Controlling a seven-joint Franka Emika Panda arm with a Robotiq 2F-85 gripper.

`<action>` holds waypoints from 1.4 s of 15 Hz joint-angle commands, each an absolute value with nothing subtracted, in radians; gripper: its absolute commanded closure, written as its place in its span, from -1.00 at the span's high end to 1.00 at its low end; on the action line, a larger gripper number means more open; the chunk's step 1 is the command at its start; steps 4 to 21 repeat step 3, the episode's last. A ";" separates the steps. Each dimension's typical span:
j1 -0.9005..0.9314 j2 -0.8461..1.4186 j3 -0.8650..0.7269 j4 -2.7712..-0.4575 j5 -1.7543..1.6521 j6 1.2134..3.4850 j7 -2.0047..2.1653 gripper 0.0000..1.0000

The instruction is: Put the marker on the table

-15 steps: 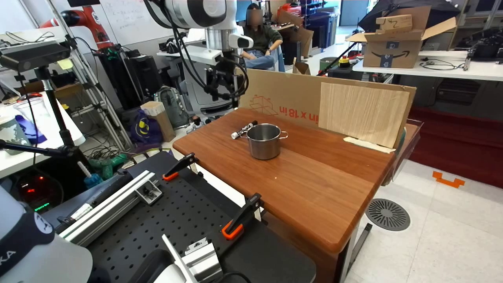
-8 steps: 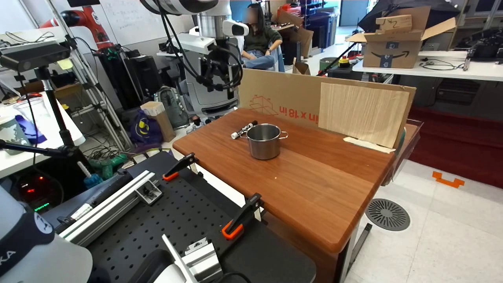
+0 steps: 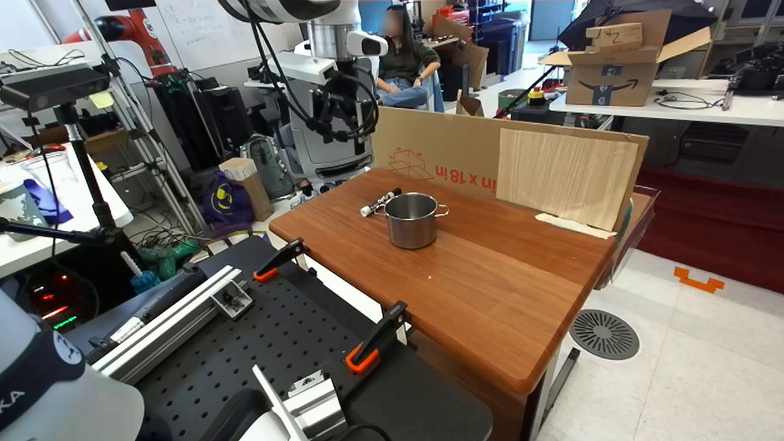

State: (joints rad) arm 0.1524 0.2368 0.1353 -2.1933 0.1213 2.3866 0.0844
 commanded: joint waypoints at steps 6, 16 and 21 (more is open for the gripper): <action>0.150 0.237 0.137 -2.192 0.120 2.384 0.085 1.00; 0.150 0.237 0.137 -2.192 0.120 2.384 0.085 1.00; 0.150 0.237 0.137 -2.192 0.120 2.384 0.085 1.00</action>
